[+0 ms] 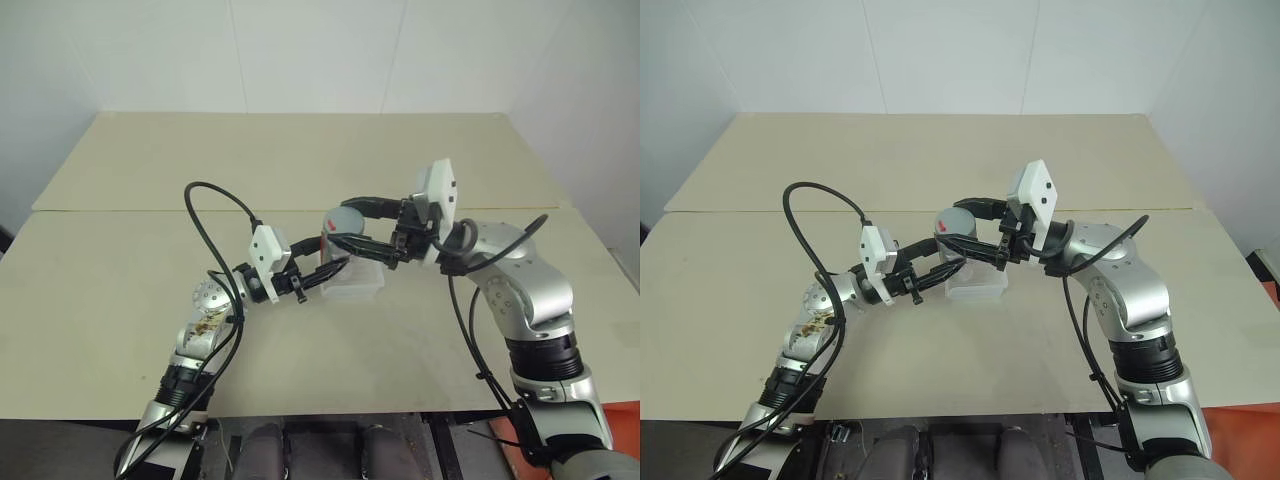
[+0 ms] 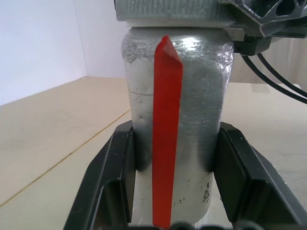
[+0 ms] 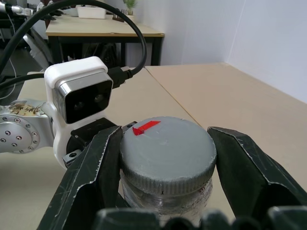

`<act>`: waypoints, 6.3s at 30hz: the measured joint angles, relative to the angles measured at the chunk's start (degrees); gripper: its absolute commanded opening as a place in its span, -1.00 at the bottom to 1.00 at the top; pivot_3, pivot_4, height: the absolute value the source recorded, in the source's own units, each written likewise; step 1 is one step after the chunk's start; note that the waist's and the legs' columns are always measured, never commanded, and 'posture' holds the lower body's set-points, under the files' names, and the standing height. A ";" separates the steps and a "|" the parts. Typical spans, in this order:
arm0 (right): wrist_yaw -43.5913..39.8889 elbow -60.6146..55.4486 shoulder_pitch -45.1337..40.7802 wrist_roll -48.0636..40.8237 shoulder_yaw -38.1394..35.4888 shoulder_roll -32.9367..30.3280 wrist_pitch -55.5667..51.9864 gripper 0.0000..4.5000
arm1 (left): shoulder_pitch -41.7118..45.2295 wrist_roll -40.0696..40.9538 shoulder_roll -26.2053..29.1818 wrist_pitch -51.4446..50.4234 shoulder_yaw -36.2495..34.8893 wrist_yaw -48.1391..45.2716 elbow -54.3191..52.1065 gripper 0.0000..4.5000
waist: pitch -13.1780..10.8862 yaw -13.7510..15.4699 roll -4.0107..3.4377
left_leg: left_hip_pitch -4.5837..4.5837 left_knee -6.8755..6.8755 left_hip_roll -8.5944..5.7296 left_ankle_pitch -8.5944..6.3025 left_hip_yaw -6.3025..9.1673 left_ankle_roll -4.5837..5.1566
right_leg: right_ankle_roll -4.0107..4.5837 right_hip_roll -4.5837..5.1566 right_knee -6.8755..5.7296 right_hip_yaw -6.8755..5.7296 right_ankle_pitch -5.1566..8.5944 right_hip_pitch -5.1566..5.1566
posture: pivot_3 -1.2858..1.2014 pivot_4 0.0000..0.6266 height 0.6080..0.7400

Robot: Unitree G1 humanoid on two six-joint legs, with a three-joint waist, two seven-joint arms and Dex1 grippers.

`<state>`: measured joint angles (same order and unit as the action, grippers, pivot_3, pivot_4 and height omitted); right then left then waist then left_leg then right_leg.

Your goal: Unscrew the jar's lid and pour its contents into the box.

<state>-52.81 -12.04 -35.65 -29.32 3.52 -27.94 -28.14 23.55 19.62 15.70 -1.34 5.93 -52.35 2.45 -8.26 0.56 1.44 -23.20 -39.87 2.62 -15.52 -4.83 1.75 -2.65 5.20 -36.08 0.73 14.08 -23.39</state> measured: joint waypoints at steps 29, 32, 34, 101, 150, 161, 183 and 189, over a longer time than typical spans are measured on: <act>-24.93 23.35 -11.30 -3.04 0.64 1.17 8.45 0.32 | -3.80 5.27 5.83 -5.29 1.13 -7.33 -6.80 -0.14 | -0.01 -0.07 -0.02 | 0.01 0.01 0.04 0.00 -0.05 0.00 | 0.00 -0.01 -0.01 -0.01 0.00 -0.01 | 0.03 -0.52 1.00; -27.07 25.24 -12.42 -2.99 0.41 1.13 9.34 0.32 | -3.91 5.49 6.76 -6.19 1.13 -8.36 -7.43 -0.14 | -0.01 -0.09 -0.02 | 0.02 0.01 0.04 0.00 -0.05 -0.01 | 0.00 -0.02 -0.02 -0.01 0.00 -0.01 | 0.03 -0.52 1.00; -27.15 26.20 -14.03 -2.93 0.00 0.96 9.59 0.32 | -3.97 5.49 6.81 -6.28 1.13 -8.55 -7.52 -0.14 | -0.02 -0.13 -0.03 | 0.02 0.01 0.05 0.00 -0.04 -0.01 | 0.00 -0.02 -0.02 -0.01 0.00 -0.02 | 0.03 -0.52 1.00; 14.28 -32.13 46.71 -5.53 -29.13 -17.00 -12.60 0.98 | 41.85 -48.89 9.65 50.63 16.43 25.76 58.90 -0.14 | -0.18 0.38 0.27 | -0.14 -0.04 -0.17 -0.02 -0.04 0.06 | -0.18 0.04 0.23 -0.10 -0.07 0.14 | 0.03 -0.52 1.00; 17.87 -31.10 43.65 -7.54 -28.26 -18.06 -13.60 0.98 | 30.42 -21.45 -0.34 40.32 3.67 23.11 60.79 -0.14 | -0.38 0.55 0.62 | -1.00 -0.85 0.00 0.34 -0.30 -0.43 | -0.21 0.06 -0.72 -0.13 -0.05 -0.73 | 0.03 -0.52 1.00; 15.15 -25.95 37.71 -6.18 -21.91 -19.14 -13.40 0.98 | 3.96 2.48 -1.21 -3.36 -3.92 18.73 7.56 -0.14 | -0.28 -0.22 0.53 | -0.53 -0.86 -0.02 0.03 0.16 0.09 | -0.22 0.01 -0.67 0.10 -0.06 -0.39 | 0.03 -0.52 1.00; 14.79 -24.48 36.33 -3.27 -17.99 -17.48 -12.30 0.98 | -4.32 -9.28 -1.67 0.81 -5.88 27.65 7.52 -0.14 | -0.22 0.24 0.49 | -0.05 -0.68 -0.04 -0.03 0.15 0.18 | -0.21 0.05 -0.09 0.02 -0.06 0.23 | 0.03 -0.52 1.00; 15.65 -24.66 37.20 -3.28 -18.02 -17.35 -12.30 0.99 | -5.25 -7.60 -3.66 1.00 -7.53 27.72 7.66 0.01 | -0.13 0.20 0.47 | -0.03 -0.67 -0.03 -0.04 0.15 0.19 | -0.21 0.05 -0.11 0.03 -0.06 0.24 | 0.03 -0.52 1.00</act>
<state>-37.16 -36.70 1.55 -32.59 -14.50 -45.30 -40.44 18.30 12.02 12.04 -0.34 -1.60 -24.64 10.12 -8.39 0.76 1.91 -23.23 -40.55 2.59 -15.56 -4.68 1.94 -2.86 5.26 -36.19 0.76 14.02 -23.15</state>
